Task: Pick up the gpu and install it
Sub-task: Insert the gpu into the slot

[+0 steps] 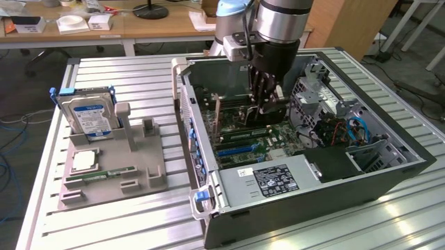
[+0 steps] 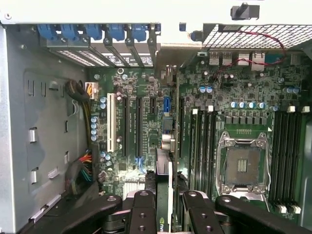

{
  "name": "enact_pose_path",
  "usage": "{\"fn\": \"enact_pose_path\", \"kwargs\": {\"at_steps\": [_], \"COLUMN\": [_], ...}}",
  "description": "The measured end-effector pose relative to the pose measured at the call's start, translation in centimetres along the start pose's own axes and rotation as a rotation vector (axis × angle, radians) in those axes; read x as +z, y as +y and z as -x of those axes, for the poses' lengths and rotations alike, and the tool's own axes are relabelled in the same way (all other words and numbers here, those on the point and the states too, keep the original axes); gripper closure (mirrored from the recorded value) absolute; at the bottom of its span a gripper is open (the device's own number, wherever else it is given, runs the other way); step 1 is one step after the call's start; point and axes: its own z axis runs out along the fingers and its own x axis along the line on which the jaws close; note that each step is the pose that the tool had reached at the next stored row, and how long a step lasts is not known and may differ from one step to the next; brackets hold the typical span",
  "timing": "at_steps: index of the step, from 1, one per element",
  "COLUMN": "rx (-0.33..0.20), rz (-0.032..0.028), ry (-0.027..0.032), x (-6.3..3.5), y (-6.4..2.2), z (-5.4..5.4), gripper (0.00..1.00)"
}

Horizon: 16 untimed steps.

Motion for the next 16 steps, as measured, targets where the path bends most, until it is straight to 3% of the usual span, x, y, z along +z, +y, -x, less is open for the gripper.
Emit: {"fn": "enact_pose_path", "kwargs": {"at_steps": [16], "rx": [0.0], "rz": [0.0001], "ry": [0.0002], "x": [1.35], "y": [0.46], "z": [0.0], "gripper": [0.74]}}
